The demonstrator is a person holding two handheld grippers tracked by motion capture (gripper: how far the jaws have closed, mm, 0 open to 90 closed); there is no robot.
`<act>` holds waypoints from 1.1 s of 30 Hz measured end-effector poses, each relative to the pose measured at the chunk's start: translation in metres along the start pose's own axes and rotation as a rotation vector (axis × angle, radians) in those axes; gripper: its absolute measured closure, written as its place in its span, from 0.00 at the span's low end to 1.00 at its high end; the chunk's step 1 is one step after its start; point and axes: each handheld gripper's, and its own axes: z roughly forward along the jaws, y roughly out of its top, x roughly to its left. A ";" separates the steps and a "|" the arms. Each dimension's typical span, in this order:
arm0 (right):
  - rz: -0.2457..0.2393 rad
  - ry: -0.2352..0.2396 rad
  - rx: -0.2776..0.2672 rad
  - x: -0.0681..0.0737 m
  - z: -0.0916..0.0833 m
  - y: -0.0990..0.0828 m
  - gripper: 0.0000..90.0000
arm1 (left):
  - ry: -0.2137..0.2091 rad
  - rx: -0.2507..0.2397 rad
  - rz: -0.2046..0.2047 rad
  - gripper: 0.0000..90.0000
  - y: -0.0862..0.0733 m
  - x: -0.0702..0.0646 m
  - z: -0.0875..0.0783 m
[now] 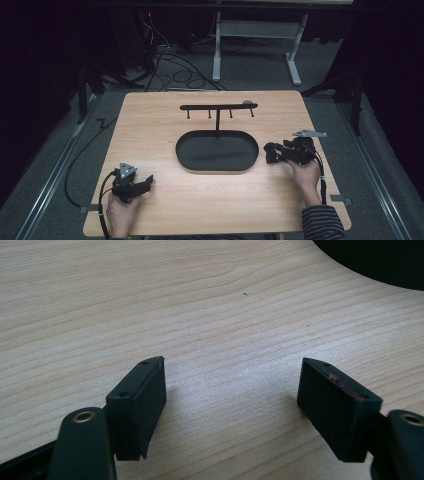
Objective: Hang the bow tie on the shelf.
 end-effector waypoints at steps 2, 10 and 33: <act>-0.002 0.002 0.012 -0.001 0.003 0.000 0.68 | 0.000 0.000 0.000 0.31 0.000 0.000 0.000; 0.012 0.003 0.055 -0.005 0.014 -0.003 0.70 | 0.000 -0.002 0.000 0.31 0.000 0.000 0.000; 0.011 0.018 0.102 -0.010 0.024 -0.007 1.00 | 0.000 0.000 0.000 0.31 0.000 0.000 0.000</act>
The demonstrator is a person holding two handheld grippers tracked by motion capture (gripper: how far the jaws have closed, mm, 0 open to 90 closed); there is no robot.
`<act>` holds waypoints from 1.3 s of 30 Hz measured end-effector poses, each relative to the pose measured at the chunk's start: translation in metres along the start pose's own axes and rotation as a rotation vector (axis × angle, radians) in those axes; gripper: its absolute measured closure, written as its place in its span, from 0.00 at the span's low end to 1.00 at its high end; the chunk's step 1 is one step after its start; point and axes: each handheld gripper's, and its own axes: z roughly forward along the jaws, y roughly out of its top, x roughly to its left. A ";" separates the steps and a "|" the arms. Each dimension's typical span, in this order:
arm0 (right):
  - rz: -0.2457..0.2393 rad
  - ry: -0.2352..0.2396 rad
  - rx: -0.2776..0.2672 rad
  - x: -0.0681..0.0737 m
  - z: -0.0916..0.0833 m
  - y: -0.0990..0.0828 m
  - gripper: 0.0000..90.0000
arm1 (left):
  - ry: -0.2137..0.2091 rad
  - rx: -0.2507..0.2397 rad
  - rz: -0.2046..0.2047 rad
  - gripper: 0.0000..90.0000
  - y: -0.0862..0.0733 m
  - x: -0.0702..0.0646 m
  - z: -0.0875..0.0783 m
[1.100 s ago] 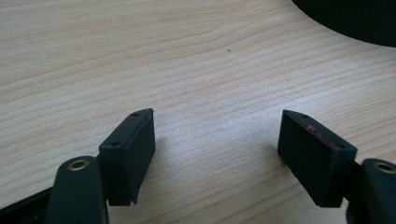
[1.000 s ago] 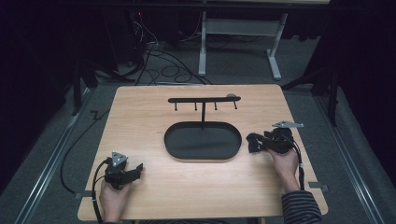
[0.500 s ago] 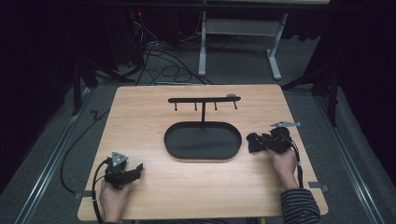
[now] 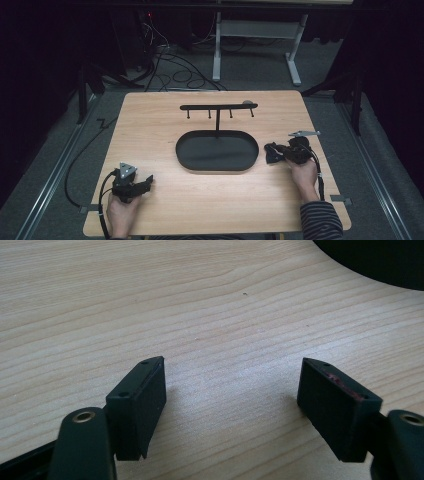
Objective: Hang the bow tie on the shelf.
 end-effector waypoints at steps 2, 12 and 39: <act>0.003 0.002 -0.016 0.000 -0.003 0.001 1.00 | 0.000 0.000 0.000 0.31 0.000 0.000 0.000; -0.017 0.004 -0.105 0.005 -0.025 0.003 1.00 | 0.000 0.000 0.000 0.31 0.000 0.000 0.000; -0.024 0.054 -0.238 0.014 -0.066 0.002 1.00 | 0.001 -0.002 0.000 0.31 0.000 0.000 0.000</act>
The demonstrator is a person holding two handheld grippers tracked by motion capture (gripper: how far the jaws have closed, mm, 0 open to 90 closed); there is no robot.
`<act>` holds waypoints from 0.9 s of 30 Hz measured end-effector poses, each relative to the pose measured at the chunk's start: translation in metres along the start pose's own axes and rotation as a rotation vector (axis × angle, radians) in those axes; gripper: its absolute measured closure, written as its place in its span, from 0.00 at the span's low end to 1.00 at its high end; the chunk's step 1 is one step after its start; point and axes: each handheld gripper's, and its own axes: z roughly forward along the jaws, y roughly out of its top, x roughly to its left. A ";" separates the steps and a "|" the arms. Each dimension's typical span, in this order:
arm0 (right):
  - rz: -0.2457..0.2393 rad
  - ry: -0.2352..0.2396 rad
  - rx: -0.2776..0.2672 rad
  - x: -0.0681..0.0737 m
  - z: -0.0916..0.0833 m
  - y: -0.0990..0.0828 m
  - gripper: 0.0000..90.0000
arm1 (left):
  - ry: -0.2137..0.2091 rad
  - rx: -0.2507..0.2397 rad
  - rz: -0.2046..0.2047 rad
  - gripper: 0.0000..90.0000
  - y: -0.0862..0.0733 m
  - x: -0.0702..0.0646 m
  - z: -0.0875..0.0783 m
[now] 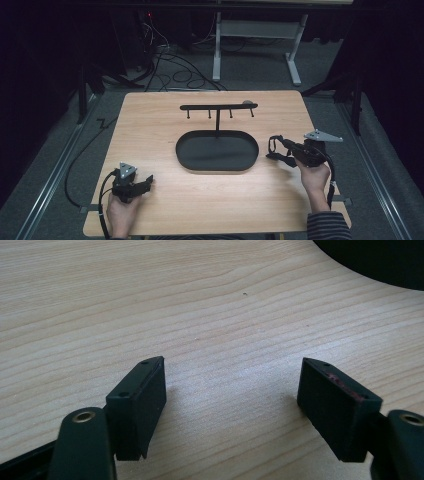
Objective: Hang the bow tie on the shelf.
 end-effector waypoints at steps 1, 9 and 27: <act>-0.001 0.001 0.001 0.001 -0.001 0.000 1.00 | 0.000 0.000 0.000 0.31 0.000 0.000 0.000; -0.011 0.024 -0.028 0.008 -0.011 0.001 1.00 | 0.000 0.002 0.000 0.31 0.000 0.000 0.000; -0.039 0.072 -0.067 0.023 -0.027 0.005 1.00 | 0.000 0.000 0.000 0.31 0.000 0.000 0.000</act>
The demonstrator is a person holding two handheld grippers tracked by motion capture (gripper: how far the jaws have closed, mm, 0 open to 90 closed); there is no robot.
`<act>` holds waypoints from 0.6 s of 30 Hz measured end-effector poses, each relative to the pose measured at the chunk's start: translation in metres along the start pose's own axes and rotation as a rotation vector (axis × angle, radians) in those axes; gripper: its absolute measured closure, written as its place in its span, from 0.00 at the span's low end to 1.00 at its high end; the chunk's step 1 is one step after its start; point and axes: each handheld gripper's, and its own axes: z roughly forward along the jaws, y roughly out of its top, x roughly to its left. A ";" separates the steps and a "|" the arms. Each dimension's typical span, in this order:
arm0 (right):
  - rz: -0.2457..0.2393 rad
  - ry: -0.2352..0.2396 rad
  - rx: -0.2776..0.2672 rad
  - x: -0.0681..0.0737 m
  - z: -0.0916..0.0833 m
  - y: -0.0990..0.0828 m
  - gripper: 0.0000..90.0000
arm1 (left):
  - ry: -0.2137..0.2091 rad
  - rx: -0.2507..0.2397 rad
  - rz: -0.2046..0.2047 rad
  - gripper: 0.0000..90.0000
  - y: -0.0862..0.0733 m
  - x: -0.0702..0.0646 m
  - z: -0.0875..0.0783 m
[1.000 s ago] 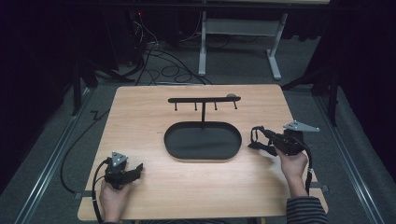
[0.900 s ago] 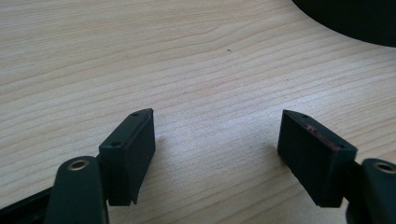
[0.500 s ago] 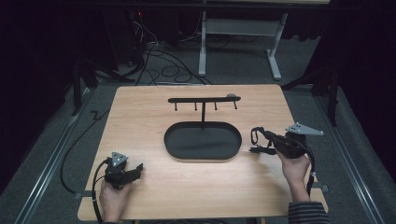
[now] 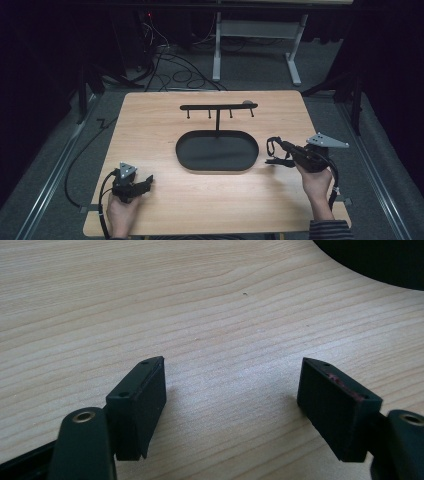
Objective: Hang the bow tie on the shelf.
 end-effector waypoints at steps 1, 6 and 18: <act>-0.001 0.003 0.000 0.001 0.000 0.000 1.00 | 0.000 0.000 0.000 0.31 0.000 0.000 0.000; -0.008 0.022 -0.001 0.006 -0.001 0.001 1.00 | 0.000 -0.002 -0.002 0.31 0.000 0.000 0.000; -0.032 0.071 -0.016 0.019 0.001 0.009 1.00 | 0.000 0.000 0.000 0.31 0.000 0.000 0.000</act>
